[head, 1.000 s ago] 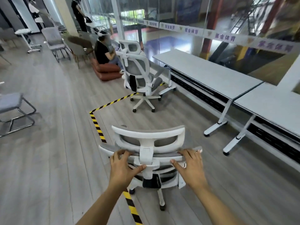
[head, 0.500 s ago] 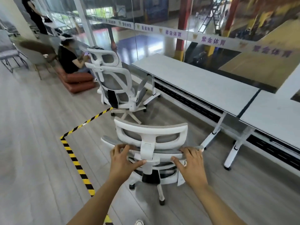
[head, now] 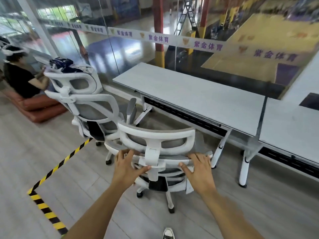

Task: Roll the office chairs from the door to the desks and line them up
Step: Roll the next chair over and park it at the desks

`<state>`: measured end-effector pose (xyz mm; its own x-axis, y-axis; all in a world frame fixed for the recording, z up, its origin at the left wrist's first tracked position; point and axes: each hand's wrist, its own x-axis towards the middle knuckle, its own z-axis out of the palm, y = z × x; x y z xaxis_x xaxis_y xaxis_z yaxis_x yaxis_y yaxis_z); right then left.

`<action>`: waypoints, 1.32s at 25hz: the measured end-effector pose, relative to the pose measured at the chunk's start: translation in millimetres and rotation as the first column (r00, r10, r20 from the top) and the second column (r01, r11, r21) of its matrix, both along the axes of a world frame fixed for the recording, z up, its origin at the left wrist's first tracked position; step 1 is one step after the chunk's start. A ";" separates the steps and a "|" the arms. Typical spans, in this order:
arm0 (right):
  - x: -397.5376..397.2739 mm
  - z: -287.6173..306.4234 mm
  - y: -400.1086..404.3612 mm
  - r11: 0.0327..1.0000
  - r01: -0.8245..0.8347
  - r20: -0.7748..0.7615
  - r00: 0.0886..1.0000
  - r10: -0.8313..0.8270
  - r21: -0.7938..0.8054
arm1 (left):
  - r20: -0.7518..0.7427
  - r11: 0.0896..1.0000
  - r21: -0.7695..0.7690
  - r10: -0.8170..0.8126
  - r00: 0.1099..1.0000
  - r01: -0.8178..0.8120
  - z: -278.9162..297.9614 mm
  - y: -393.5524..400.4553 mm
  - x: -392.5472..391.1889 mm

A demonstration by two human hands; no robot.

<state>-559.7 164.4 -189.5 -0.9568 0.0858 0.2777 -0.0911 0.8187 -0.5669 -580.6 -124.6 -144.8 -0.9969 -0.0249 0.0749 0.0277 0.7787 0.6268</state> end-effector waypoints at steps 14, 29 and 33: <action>-121.3 9.4 -59.7 0.992 0.117 0.111 0.986 -0.122 0.051 | -0.004 0.988 -0.035 -0.151 0.988 0.151 5.7 -48.3 -159.7; 24.8 92.4 -85.3 0.851 0.524 -0.061 0.851 -0.522 0.022 | -0.230 0.745 -0.195 -0.667 0.709 0.638 69.3 25.2 -72.4; 101.0 108.4 -55.0 0.749 0.662 -0.098 0.748 -0.657 0.035 | -0.248 0.590 -0.187 -0.802 0.544 0.785 85.1 90.9 -24.6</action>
<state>-458.7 109.5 -81.1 -0.6449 0.6674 0.3725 0.4453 0.7242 -0.5266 -605.3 -33.8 -59.7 -0.5394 0.7778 0.3227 0.8120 0.3790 0.4438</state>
